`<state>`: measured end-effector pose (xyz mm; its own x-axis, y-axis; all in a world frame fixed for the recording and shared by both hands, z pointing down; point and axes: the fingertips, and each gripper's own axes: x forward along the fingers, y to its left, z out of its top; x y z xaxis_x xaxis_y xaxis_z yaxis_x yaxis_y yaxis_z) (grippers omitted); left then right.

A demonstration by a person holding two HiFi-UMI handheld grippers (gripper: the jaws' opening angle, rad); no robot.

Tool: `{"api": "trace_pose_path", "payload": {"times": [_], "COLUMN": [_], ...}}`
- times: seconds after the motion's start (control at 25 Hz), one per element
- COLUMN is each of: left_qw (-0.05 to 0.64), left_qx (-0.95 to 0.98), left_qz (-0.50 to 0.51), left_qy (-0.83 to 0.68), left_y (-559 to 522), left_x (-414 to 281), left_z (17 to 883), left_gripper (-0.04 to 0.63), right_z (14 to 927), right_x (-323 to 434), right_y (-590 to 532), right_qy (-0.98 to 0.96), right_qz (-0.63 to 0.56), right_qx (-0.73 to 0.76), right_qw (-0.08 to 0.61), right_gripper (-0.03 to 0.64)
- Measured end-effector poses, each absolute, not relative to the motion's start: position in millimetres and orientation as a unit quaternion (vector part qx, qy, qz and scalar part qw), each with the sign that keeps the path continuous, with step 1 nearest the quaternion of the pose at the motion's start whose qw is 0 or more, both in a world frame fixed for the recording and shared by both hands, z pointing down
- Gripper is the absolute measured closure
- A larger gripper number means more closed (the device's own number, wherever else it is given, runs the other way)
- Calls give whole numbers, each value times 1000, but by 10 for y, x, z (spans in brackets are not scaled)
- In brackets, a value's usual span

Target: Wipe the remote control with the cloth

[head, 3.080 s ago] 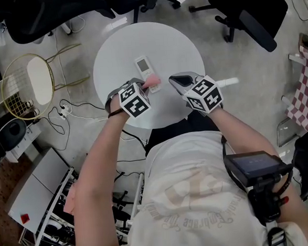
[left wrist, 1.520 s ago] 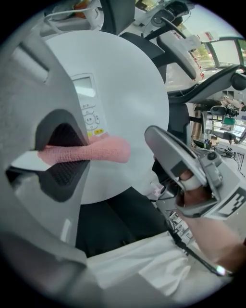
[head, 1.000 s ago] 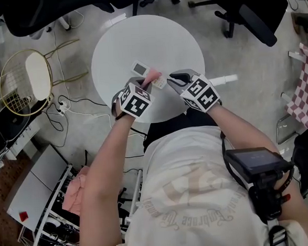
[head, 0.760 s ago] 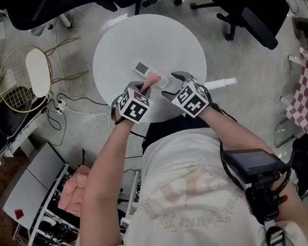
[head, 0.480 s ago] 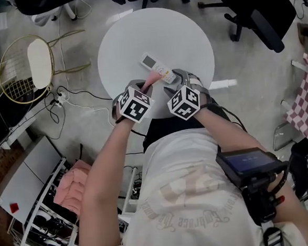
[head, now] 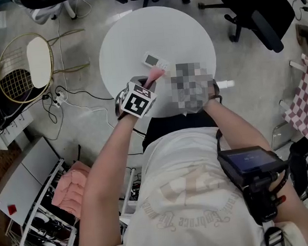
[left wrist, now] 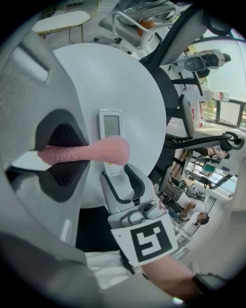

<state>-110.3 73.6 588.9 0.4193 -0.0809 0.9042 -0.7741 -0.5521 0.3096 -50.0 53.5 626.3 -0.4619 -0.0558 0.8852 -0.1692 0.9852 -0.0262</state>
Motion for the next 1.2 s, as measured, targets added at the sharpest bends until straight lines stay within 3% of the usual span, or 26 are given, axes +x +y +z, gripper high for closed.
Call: {"api": "trace_pose_path", "payload": {"times": [0.12,0.32,0.52,1.2], "left_qw": [412,337,423,472], "left_qx": [753,777,743,700], "left_qz": [439,504,505,471], "left_qy": [-266,-166,-116,-254], "left_y": [635,555,601,468], "left_x": [-750,-321,-141,-878], "left_z": [5915,6033,6056,6209], "left_gripper": [563,565,568,568], "right_z": [6291,6300,6279,6271], "right_x": [-318,-241,-301,-295], "right_y": [462,473,494,481], "right_qy": [-859,-867,-871,-870], "right_qz": [45,41,39,48], "right_qx": [48,21,10,4], "right_qw": [508,496,490,491], "right_gripper": [376,376,376,388]}}
